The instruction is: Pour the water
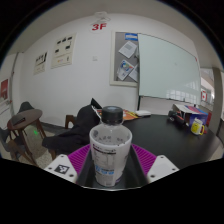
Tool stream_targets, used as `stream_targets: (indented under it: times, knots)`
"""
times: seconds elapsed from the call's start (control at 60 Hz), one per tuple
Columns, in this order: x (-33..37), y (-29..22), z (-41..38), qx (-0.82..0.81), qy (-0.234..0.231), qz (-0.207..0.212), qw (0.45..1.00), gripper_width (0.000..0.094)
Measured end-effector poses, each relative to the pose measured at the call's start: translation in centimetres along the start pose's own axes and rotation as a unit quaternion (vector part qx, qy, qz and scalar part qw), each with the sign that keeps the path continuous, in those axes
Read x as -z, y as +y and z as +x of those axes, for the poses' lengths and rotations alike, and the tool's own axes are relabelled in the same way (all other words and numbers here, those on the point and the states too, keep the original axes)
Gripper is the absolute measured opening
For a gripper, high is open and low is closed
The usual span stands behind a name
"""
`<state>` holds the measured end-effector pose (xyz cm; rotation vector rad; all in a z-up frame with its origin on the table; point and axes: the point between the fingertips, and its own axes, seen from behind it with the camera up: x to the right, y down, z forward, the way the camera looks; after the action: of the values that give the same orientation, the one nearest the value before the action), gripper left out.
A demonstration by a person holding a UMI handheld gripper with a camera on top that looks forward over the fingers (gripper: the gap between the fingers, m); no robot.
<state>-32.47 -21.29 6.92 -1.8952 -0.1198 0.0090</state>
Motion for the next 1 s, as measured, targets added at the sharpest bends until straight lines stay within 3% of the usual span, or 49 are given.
stream_targets:
  times: [0.067,0.3,0.483,0.7,0.867,1.0]
  knots:
    - [-1.0,-0.1,-0.2,0.008,-0.010,0.008,1.000,0.0562]
    - [-1.2,-0.7,-1.1,-0.004,-0.035,0.026,0.999,0.0403]
    - [-0.6,-2.6,-0.8,-0.011,-0.062,0.037,0.997,0.0391]
    - [2.5,-14.6,2.6,-0.159,-0.147,0.097,0.971,0.0392]
    - [4.8,-26.4,10.0,-0.323,-0.246,0.159,0.900,0.0390]
    - [4.1,-31.8,19.8,-0.472,-0.354,0.174,0.788,0.0386]
